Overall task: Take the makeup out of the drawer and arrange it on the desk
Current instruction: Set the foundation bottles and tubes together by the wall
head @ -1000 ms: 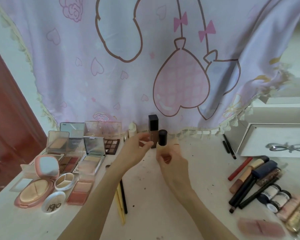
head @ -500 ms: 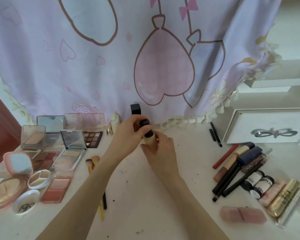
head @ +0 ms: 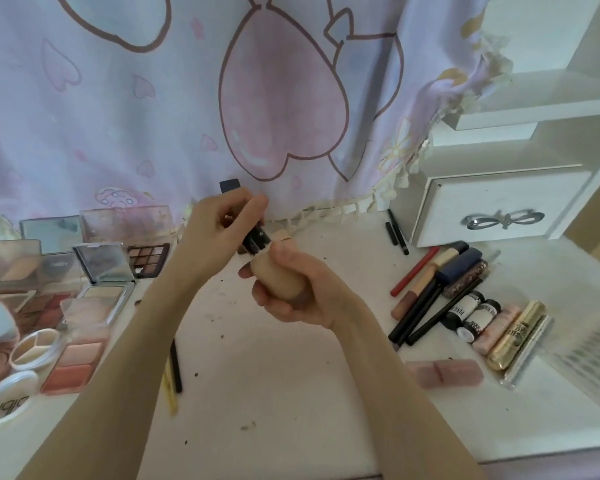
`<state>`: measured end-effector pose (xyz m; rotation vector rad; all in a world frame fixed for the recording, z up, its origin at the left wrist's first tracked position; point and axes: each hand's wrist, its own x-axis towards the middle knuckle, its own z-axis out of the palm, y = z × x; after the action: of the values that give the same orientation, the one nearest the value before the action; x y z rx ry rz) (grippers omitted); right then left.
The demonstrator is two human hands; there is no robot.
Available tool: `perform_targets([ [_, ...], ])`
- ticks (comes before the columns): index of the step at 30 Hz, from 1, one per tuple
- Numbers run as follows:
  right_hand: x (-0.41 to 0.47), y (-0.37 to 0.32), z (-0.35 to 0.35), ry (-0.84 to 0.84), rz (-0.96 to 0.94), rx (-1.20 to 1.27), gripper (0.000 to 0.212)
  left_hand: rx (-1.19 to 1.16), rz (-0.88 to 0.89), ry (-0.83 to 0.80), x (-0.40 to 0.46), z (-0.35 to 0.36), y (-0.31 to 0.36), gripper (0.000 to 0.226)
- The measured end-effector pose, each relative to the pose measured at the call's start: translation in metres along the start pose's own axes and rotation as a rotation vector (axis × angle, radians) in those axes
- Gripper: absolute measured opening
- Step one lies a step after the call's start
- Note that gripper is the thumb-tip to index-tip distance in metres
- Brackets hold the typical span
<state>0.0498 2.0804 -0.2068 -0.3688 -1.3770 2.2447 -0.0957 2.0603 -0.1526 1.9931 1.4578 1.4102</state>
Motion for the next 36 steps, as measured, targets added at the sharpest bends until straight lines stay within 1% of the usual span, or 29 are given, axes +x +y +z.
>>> perform_targets([
  [2,-0.003,-0.001,-0.001,-0.024,0.04,-0.043,0.038,0.145,0.067,-0.02,-0.004,0.002,0.001,0.04],
  [4,-0.001,-0.001,0.001,0.022,0.019,-0.11,0.028,0.231,0.047,0.029,-0.004,0.004,0.0,0.04],
  [6,0.004,0.003,0.003,0.17,-0.048,-0.287,0.021,0.337,-0.019,0.084,-0.002,0.008,-0.005,0.043],
  [8,0.008,0.008,0.004,0.357,-0.092,-0.557,0.024,0.501,-0.107,0.11,-0.003,0.013,-0.012,0.05],
  [10,0.011,0.011,0.002,0.473,-0.096,-0.75,0.026,0.586,-0.207,0.112,-0.007,0.018,-0.018,0.054],
  [11,0.01,0.011,0.001,0.497,-0.09,-0.777,0.028,0.604,-0.238,0.102,-0.007,0.02,-0.018,0.056],
  [12,0.01,0.01,0.0,0.503,-0.078,-0.755,0.031,0.617,-0.252,0.087,-0.005,0.02,-0.017,0.058],
  [14,0.008,0.006,-0.002,0.505,-0.046,-0.619,0.038,0.613,-0.238,0.018,0.0,0.016,-0.014,0.058],
  [15,0.006,0.004,-0.004,0.501,-0.051,-0.538,0.037,0.557,-0.217,-0.044,0.003,0.013,-0.014,0.05],
  [17,0.002,-0.001,-0.01,0.454,-0.112,-0.369,0.024,0.316,-0.191,-0.199,0.005,0.007,-0.012,0.025],
  [19,-0.003,-0.004,-0.015,0.334,-0.135,-0.188,0.017,0.019,-0.16,-0.274,0.001,0.001,-0.01,0.03],
  [21,-0.009,-0.008,-0.017,0.218,-0.058,-0.051,0.024,-0.25,-0.166,-0.263,-0.003,-0.001,-0.007,0.033],
  [23,-0.011,-0.01,-0.018,0.147,0.017,0.001,0.032,-0.474,-0.226,-0.243,-0.004,0.001,-0.004,0.029],
  [24,-0.012,-0.01,-0.018,0.135,0.027,0.002,0.034,-0.516,-0.265,-0.225,-0.004,0.003,-0.003,0.028],
  [25,-0.011,-0.01,-0.018,0.141,0.024,-0.016,0.035,-0.501,-0.303,-0.184,-0.004,0.006,-0.002,0.026],
  [26,-0.01,-0.009,-0.018,0.163,0.008,-0.05,0.033,-0.447,-0.332,-0.121,-0.003,0.01,0.0,0.025],
  [28,-0.007,-0.005,-0.017,0.216,-0.043,-0.118,0.03,-0.285,-0.363,0.027,-0.001,0.015,-0.001,0.033],
  [29,-0.006,-0.004,-0.016,0.229,-0.051,-0.134,0.03,-0.235,-0.373,0.056,0.0,0.014,-0.002,0.037],
  [30,-0.005,-0.003,-0.016,0.225,-0.037,-0.136,0.032,-0.25,-0.372,0.017,0.0,0.011,-0.004,0.04],
  [32,-0.006,-0.002,-0.015,0.184,0.019,-0.122,0.036,-0.433,-0.321,-0.189,-0.003,0.001,-0.008,0.041],
  [34,-0.007,-0.003,-0.015,0.157,0.058,-0.09,0.04,-0.55,-0.251,-0.342,-0.006,-0.013,-0.01,0.046],
  [35,-0.007,-0.003,-0.015,0.146,0.068,-0.074,0.042,-0.553,-0.23,-0.376,-0.007,-0.02,-0.01,0.045],
  [36,-0.006,-0.002,-0.015,0.135,0.074,-0.065,0.042,-0.518,-0.227,-0.375,-0.008,-0.025,-0.01,0.04],
])
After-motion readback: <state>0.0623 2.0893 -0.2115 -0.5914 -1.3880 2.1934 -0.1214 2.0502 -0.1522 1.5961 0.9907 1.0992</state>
